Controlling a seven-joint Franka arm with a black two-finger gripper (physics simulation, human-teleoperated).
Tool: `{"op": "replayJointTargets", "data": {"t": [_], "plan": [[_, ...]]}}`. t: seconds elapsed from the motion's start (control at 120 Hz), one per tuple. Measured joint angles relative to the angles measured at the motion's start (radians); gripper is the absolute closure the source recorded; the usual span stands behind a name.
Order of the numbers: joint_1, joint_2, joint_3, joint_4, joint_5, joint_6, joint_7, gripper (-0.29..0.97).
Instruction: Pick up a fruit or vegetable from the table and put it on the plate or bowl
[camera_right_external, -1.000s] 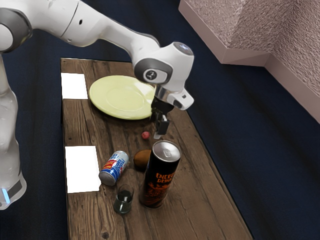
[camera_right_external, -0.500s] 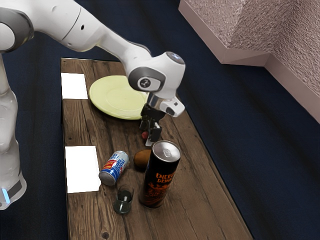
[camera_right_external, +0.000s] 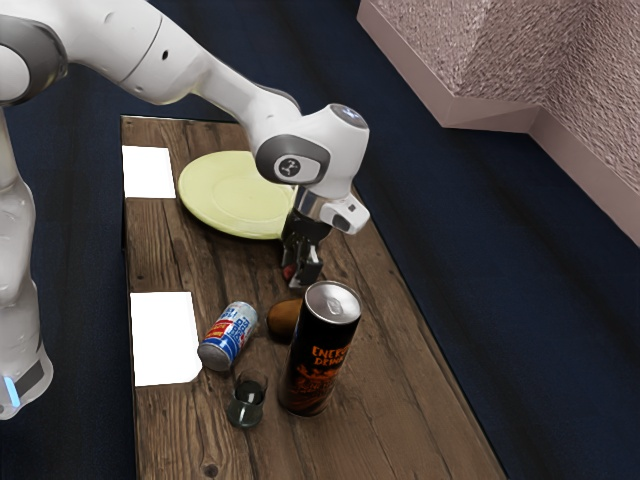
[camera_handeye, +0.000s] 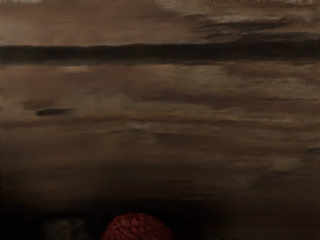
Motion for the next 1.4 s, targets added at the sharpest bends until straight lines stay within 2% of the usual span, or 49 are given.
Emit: {"op": "replayJointTargets", "data": {"t": [0.158,0.233,0.367,0.492,0.7,0.933,0.95,0.992,1.075,1.192,1.25,1.325,1.4], "plan": [[0.002,-0.021,0.002,0.002,0.015,-0.006,-0.005,0.55],[0.003,-0.06,0.002,0.014,0.033,-0.022,-0.007,0.55],[-0.003,-0.078,0.007,0.142,0.073,-0.09,-0.005,0.55],[-0.004,-0.079,0.092,0.224,0.106,-0.165,0.017,0.55],[-0.007,-0.074,0.277,0.23,0.136,-0.238,0.075,0.56],[-0.002,-0.061,0.386,0.192,0.142,-0.258,0.15,0.56],[-0.003,-0.061,0.389,0.192,0.142,-0.259,0.156,0.55],[-0.007,-0.06,0.392,0.191,0.143,-0.259,0.169,0.43],[-0.014,-0.06,0.388,0.195,0.145,-0.261,0.194,0.23],[-0.024,-0.047,0.358,0.233,0.156,-0.261,0.219,0.1],[-0.013,0.021,0.27,0.366,0.166,-0.261,0.219,0.07],[0.004,0.195,0.12,0.671,0.173,-0.261,0.215,0.04],[-0.04,0.254,0.065,0.789,0.177,-0.262,0.212,0.02]]}}
